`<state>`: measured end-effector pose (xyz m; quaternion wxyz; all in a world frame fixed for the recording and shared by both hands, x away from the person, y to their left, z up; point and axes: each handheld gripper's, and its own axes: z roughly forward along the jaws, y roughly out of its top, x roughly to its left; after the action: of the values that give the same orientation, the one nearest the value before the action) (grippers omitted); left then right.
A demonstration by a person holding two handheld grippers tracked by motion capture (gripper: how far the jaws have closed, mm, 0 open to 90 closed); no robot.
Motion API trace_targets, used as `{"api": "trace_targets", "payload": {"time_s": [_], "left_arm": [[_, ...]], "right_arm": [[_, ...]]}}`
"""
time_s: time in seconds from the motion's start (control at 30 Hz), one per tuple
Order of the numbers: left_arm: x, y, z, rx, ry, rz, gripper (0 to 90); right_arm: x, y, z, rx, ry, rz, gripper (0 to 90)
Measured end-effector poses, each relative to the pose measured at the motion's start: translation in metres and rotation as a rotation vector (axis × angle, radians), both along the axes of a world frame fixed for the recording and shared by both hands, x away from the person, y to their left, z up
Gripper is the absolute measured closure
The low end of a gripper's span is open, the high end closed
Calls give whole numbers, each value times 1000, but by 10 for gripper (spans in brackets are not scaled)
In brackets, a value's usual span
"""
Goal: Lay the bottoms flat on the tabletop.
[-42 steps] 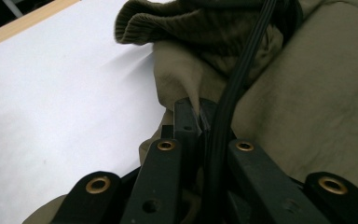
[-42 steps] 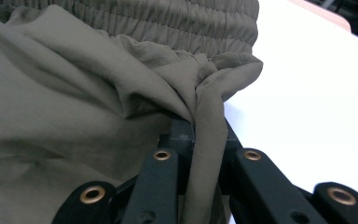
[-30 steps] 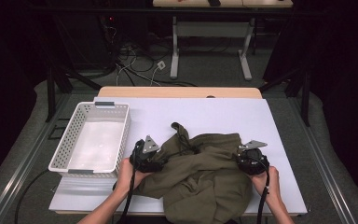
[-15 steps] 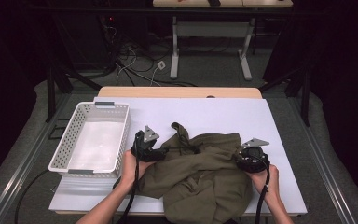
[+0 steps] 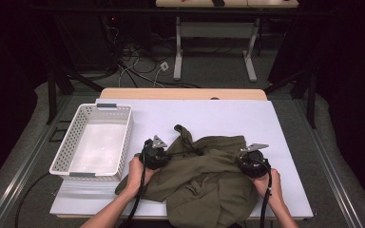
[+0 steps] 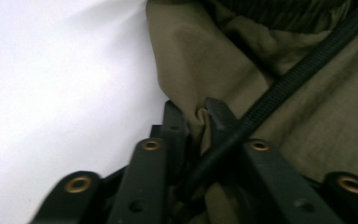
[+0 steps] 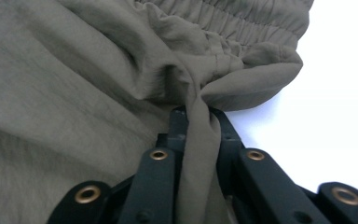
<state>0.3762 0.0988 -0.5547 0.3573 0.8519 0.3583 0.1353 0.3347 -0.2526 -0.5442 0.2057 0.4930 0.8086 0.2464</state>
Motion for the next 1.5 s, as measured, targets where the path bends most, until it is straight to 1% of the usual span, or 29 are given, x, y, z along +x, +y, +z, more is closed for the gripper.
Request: {"api": "trace_targets", "payload": {"time_s": [0.07,0.13,0.17,0.27,0.3,0.33,0.37,0.4,0.43,0.5,0.53,0.57,0.6,0.63,0.7,0.73,0.77,0.83,0.9,0.93,0.97,1.0,1.1,1.13,1.17,1.27,1.37,1.43,1.5], "left_arm": [[-3,2,3,-7,-30,10,831],[-7,4,8,-6,-55,17,840],[-10,5,11,-14,-68,22,841],[-17,12,20,-22,-93,35,842],[-20,15,23,-31,-96,38,842],[-23,17,26,-35,-95,36,841],[-26,19,29,-35,-89,31,840],[-28,19,30,-23,-73,18,839],[-28,19,29,-11,-63,8,835],[-29,17,27,-1,-46,-8,820],[-28,18,27,-2,-45,-11,795],[-28,18,28,-7,-49,-6,754],[-27,18,30,-2,-55,-2,664],[-26,18,33,-7,-58,6,576],[-25,19,38,-22,-79,19,467],[-25,19,43,-34,-99,27,441],[-24,18,46,-40,-111,29,416],[-24,17,53,-47,-147,34,393],[-21,14,55,-50,-165,39,387],[-20,13,55,-43,-162,37,387],[-17,11,51,-27,-152,31,391],[-14,10,47,-21,-138,28,413],[-6,7,32,10,-77,-5,533],[-3,6,24,29,-53,-16,556],[-2,5,18,41,-37,-19,609],[0,2,5,60,5,-37,734],[-2,0,4,75,12,-53,820],[-5,1,5,71,25,-53,841],[-9,3,6,66,40,-53,851]], "right_arm": [[-1,0,2,-5,-14,-6,837],[-3,-2,7,-8,-50,-15,841],[-5,-3,11,-9,-68,-17,842],[-9,-8,21,3,-106,-36,842],[-10,-10,24,2,-124,-39,842],[-11,-12,26,12,-131,-42,842],[-11,-13,27,18,-131,-40,841],[-12,-13,27,18,-127,-42,841],[-11,-13,25,12,-118,-39,841],[-9,-10,20,-25,-82,-22,835],[-8,-9,15,-37,-42,-21,823],[-7,-10,13,-44,-24,-17,800],[-6,-11,10,-44,-2,-16,759],[-6,-13,10,-38,6,-10,729],[-7,-18,14,-21,-1,-10,638],[-7,-19,16,-9,-3,-16,603],[-8,-22,20,10,-11,-27,544],[-9,-26,25,29,-42,-54,468],[-11,-28,28,45,-62,-74,441],[-11,-28,29,47,-69,-80,446],[-11,-28,29,49,-68,-86,463],[-11,-28,28,47,-66,-86,500],[-10,-25,23,40,-37,-72,659],[-10,-24,21,35,-28,-67,686],[-9,-23,18,21,-6,-65,726],[-6,-22,11,11,15,-65,785],[-3,-21,8,4,18,-65,814],[-2,-21,7,-3,10,-67,824],[0,-21,7,-5,-9,-65,829]]}}
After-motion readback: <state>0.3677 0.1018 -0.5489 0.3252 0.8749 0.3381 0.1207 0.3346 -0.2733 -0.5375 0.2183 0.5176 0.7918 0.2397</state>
